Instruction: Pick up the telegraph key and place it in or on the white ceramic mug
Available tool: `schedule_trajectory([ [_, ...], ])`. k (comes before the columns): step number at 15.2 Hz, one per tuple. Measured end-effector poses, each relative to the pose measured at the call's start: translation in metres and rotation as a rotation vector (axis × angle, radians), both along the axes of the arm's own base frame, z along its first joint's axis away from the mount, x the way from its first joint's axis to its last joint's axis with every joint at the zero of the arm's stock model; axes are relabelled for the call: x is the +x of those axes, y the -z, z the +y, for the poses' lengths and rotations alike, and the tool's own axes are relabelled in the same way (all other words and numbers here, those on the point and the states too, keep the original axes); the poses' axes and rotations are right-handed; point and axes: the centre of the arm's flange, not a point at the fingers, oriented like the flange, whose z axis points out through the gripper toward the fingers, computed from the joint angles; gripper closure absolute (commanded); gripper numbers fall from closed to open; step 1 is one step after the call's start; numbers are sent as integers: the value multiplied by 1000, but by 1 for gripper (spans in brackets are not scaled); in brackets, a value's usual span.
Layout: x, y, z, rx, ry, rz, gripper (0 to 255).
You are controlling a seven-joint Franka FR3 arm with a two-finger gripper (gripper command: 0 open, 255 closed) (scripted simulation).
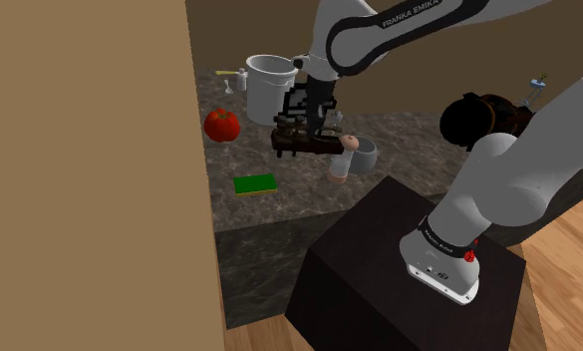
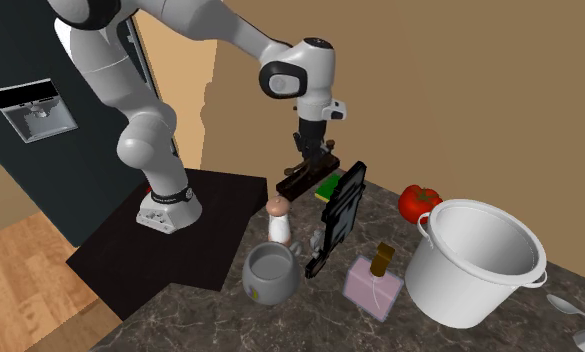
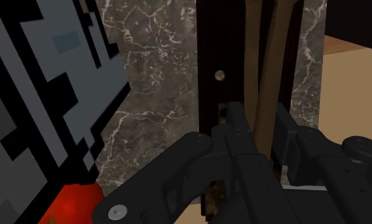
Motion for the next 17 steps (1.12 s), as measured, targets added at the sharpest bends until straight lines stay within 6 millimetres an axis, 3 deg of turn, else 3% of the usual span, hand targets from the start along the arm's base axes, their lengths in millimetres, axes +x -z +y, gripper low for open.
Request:
schedule_trajectory([
  [3,-1,-15,-1,0,0,0,255],
  [5,-6,-19,-15,0,0,0,255],
  [17,-34,-30,-169,0,2,0,255],
])
